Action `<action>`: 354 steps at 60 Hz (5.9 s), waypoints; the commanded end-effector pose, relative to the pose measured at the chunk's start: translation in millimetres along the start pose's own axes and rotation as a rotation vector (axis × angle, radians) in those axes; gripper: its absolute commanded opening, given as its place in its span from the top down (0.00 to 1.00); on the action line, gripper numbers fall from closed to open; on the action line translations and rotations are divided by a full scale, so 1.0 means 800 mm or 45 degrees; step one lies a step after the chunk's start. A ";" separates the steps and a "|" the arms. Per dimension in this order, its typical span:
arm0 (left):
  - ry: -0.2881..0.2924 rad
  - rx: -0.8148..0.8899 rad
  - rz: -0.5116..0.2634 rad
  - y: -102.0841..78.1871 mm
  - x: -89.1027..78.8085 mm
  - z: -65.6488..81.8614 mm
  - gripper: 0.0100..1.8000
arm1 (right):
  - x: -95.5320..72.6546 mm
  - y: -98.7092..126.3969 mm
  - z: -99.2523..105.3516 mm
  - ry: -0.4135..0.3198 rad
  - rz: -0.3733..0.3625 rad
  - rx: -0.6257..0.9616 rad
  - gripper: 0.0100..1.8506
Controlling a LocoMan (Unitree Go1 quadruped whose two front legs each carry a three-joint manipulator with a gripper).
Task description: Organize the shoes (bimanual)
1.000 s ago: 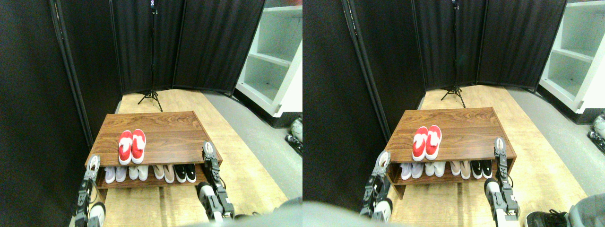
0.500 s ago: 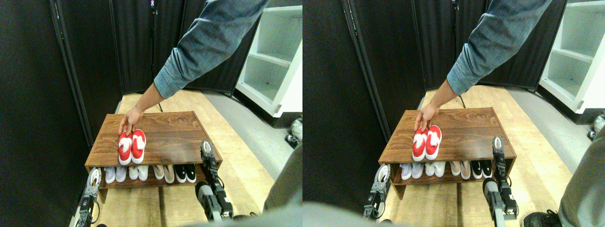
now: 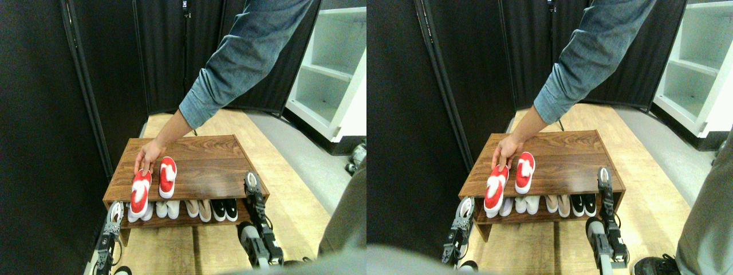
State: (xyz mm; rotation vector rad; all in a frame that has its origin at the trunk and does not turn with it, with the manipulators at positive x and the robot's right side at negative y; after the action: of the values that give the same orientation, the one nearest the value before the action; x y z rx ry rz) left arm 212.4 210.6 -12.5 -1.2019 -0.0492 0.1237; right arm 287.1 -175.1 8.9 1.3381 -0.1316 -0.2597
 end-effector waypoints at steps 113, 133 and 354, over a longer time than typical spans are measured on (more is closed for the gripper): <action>-0.007 -0.202 0.116 0.001 0.024 -0.054 0.12 | -0.031 0.030 -0.006 0.192 0.156 -0.034 1.00; -0.055 -0.196 0.153 0.028 0.051 -0.071 0.19 | -0.030 0.032 -0.003 0.190 0.171 -0.055 1.00; -0.080 0.190 0.194 0.017 0.178 -0.047 1.00 | -0.011 0.029 0.003 0.099 0.184 -0.038 1.00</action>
State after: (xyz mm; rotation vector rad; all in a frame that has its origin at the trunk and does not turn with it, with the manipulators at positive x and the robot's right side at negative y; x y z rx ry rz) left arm 351.5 205.4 -52.0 -1.0452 0.0260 0.3518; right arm 280.0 -169.9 29.2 1.3119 -0.1196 -0.1103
